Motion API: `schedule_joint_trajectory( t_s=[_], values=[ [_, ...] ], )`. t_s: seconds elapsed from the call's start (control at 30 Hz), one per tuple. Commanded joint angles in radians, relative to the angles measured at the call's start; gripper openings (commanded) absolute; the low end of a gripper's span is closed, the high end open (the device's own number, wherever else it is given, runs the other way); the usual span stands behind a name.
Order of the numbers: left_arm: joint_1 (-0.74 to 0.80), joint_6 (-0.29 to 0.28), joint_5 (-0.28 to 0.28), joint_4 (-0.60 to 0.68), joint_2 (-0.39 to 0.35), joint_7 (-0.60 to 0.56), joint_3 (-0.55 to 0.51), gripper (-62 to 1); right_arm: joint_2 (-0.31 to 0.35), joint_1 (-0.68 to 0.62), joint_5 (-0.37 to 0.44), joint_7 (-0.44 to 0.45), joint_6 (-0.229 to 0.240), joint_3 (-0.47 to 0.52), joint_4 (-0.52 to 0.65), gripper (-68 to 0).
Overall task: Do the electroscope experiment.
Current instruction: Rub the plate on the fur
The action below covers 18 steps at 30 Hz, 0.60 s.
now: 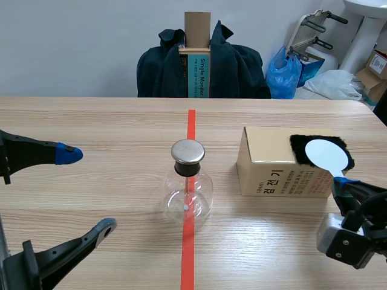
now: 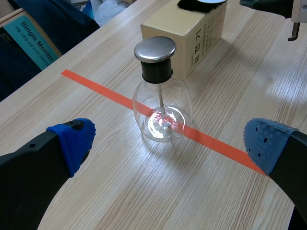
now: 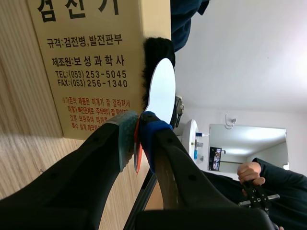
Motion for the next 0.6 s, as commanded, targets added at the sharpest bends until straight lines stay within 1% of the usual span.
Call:
schedule_joint_trajectory(
  t_s=[0.0,0.07,0.17,0.2,0.23,0.27,0.37,0.4,0.43,0.53,0.57],
  values=[
    [-0.003,0.002,-0.01,0.007,0.008,-0.013,0.001,1.4,0.016,0.003,0.007,0.0,-0.004,0.012,-0.003,-66.9],
    [-0.003,0.002,-0.01,0.007,0.008,-0.013,0.001,1.4,0.016,0.003,-0.009,0.019,-0.004,0.012,-0.006,-66.9],
    [-0.003,0.002,-0.01,0.007,0.008,-0.013,0.001,1.4,0.016,0.003,-0.019,0.097,-0.005,0.012,-0.006,-66.9],
    [-0.003,0.002,-0.01,0.007,0.008,-0.013,0.001,1.4,0.016,0.003,-0.019,0.105,-0.005,0.012,-0.006,-66.9],
    [-0.003,0.002,-0.01,0.007,0.008,-0.013,0.001,1.4,0.016,0.003,-0.018,0.091,-0.006,0.012,-0.006,-66.9],
    [-0.003,0.002,-0.01,0.007,0.008,-0.013,0.001,1.4,0.016,0.003,-0.018,0.052,-0.008,0.012,-0.006,-66.9],
    [-0.003,0.002,-0.01,0.007,0.008,-0.005,0.001,1.4,0.016,0.015,-0.018,-0.105,-0.009,0.012,-0.006,-66.9],
    [-0.003,0.002,-0.01,0.007,0.008,-0.006,0.001,1.4,0.016,0.018,-0.018,-0.119,-0.01,0.012,-0.006,-66.9],
    [-0.003,0.002,-0.01,0.007,0.008,-0.006,0.001,1.4,0.017,0.021,-0.018,-0.109,-0.009,0.012,-0.006,-66.9],
    [-0.003,0.002,-0.01,0.007,0.008,-0.006,0.001,1.4,0.016,0.031,-0.019,0.012,-0.009,0.005,-0.006,-66.9],
    [-0.003,0.002,-0.01,0.007,0.008,-0.006,0.001,1.4,0.016,0.032,-0.019,0.018,-0.01,-0.002,-0.006,-66.9]
  ],
)
